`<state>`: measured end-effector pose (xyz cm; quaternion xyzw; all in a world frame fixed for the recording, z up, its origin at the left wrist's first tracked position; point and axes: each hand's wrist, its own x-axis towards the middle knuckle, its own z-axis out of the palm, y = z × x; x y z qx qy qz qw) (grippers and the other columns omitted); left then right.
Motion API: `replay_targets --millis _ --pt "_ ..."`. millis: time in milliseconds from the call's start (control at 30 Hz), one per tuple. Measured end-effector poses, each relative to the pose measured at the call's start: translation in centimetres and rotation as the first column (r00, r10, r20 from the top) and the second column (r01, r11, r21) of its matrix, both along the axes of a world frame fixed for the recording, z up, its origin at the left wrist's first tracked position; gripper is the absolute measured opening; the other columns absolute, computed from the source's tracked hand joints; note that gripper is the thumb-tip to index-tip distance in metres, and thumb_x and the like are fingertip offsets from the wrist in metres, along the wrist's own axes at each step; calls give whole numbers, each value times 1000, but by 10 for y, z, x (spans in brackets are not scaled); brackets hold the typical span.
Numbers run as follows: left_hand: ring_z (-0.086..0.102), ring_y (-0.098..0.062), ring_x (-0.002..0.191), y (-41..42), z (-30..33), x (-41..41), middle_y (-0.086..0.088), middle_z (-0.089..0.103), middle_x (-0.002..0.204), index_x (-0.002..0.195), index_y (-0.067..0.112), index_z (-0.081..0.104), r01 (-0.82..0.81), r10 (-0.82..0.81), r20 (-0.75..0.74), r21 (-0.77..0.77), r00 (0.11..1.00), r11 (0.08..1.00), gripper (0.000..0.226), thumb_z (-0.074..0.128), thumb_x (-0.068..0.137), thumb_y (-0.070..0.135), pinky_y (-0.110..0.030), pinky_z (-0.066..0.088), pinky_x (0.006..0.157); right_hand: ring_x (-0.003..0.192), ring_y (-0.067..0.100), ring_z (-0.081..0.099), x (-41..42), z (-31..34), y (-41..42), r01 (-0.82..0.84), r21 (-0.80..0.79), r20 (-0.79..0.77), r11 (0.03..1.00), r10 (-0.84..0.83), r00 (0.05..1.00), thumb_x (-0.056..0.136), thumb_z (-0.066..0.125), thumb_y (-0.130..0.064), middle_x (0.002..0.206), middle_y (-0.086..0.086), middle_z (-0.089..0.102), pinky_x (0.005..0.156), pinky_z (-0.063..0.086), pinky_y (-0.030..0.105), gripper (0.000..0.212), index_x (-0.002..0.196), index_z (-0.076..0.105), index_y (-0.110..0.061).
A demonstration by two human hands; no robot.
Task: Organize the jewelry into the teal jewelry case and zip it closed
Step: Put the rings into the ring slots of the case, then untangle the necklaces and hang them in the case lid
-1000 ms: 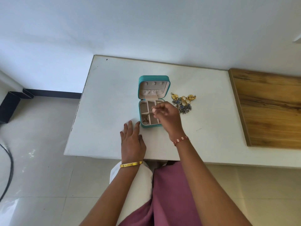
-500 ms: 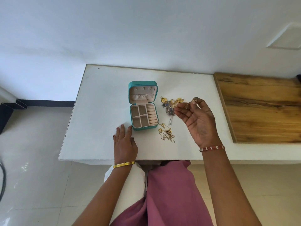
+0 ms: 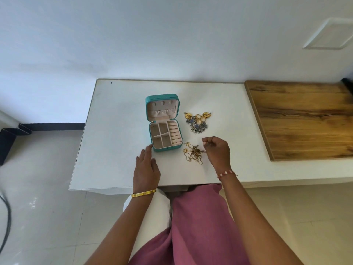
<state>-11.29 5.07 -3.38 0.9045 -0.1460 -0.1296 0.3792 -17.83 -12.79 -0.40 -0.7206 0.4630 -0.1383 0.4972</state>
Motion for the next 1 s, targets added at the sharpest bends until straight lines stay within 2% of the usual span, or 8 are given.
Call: replay_targets --millis 100,167,233,300,367,567,767,1000 --pt "50 -32 120 -2 5 -1 -15 51 134 139 15 34 -17 17 7 -37 1000 999 48 36 92 3 -36 37 103 89 20 62 11 6 10 -31 -200 -32 979 25 999 86 51 1 104 13 68 68 42 9 21 98 69 -2" --pt "55 -31 112 -4 9 -2 -15 57 127 136 14 39 -69 69 -11 -83 998 994 46 37 92 2 -30 41 95 83 17 61 23 6 22 -99 -189 -30 977 95 995 87 50 2 105 12 66 62 42 0 23 102 67 -1" --pt "58 -29 109 -5 10 0 -15 60 122 134 15 44 -136 131 -44 -125 990 983 45 37 92 1 -20 38 87 90 21 64 36 2 35 -181 -165 -51 970 175 983 87 50 1 109 13 66 77 50 13 25 107 65 -1" --pt "60 -28 102 -8 8 3 -14 63 118 131 15 47 -183 174 -71 -147 982 972 42 37 92 1 -13 34 79 105 26 61 46 -2 44 -217 -177 -90 960 204 975 88 52 -1 115 15 64 92 47 27 27 113 62 -1" --pt "60 -27 94 -10 7 7 -14 65 114 129 16 50 -218 204 -100 -156 974 963 40 37 93 3 -16 35 75 109 27 59 54 -5 48 -206 -196 -118 959 185 976 88 53 -3 117 17 63 94 43 28 28 115 61 -1" --pt "60 -32 95 -3 11 24 -18 66 110 127 13 52 -294 259 -195 -178 946 939 39 38 93 3 -22 38 77 109 28 59 71 -10 67 -206 -272 -178 940 161 971 88 51 2 117 18 63 90 45 27 30 118 59 0" --pt "55 -32 109 38 10 55 -15 61 121 124 13 55 -376 340 -215 -153 915 914 35 43 92 5 -34 41 97 105 30 59 97 -12 108 -291 -281 -151 915 258 954 87 50 6 113 20 63 87 45 25 29 114 60 3" --pt "52 -31 115 61 20 68 -13 56 128 125 9 53 -404 359 -242 -168 901 899 34 40 94 5 -31 38 99 103 33 59 110 -12 130 -405 -306 -182 861 365 913 88 49 5 111 21 62 88 45 30 27 112 59 4"
